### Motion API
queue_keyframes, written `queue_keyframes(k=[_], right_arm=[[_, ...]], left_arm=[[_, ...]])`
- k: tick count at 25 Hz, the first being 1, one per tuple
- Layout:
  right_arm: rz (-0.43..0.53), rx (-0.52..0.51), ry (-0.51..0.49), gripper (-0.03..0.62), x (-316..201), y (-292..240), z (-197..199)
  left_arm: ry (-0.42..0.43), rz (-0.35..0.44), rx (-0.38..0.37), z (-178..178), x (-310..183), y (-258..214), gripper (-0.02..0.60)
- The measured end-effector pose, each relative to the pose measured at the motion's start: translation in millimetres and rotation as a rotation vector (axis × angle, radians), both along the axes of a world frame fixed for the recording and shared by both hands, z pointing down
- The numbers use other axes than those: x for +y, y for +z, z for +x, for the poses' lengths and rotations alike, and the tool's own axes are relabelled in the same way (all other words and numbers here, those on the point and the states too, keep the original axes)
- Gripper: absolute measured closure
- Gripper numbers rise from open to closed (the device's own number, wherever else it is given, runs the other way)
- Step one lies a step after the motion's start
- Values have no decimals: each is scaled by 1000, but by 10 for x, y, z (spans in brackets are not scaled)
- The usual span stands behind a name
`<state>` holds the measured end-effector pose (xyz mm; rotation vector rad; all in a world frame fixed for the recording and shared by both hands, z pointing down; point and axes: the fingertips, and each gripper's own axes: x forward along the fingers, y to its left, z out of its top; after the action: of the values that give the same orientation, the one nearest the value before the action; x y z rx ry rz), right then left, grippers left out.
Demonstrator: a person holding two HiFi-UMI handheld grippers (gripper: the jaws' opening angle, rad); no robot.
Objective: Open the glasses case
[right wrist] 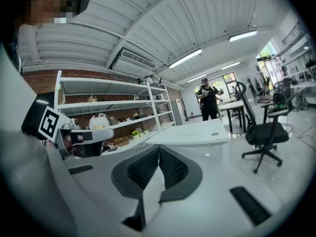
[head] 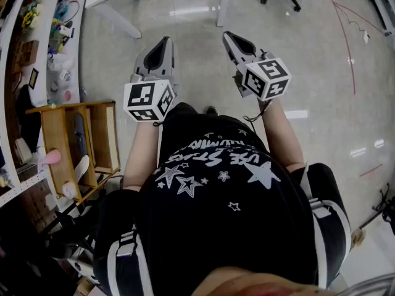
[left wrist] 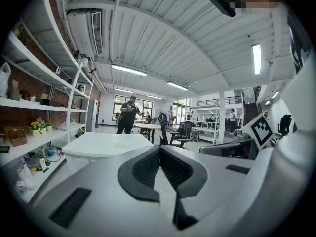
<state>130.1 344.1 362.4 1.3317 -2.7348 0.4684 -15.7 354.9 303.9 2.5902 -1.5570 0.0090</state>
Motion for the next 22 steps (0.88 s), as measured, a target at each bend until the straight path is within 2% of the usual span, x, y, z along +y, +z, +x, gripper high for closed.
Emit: queue_keyframes(k=[10, 17, 22], right_arm=[[-33, -19, 12, 585, -306, 126, 111], [-47, -26, 79, 585, -802, 167, 197], [-48, 9, 97, 585, -1292, 221, 151]], left_arm=[[14, -11, -7, 59, -386, 98, 569], [41, -20, 11, 40, -973, 186, 569], [57, -41, 13, -20, -1504, 275, 569]])
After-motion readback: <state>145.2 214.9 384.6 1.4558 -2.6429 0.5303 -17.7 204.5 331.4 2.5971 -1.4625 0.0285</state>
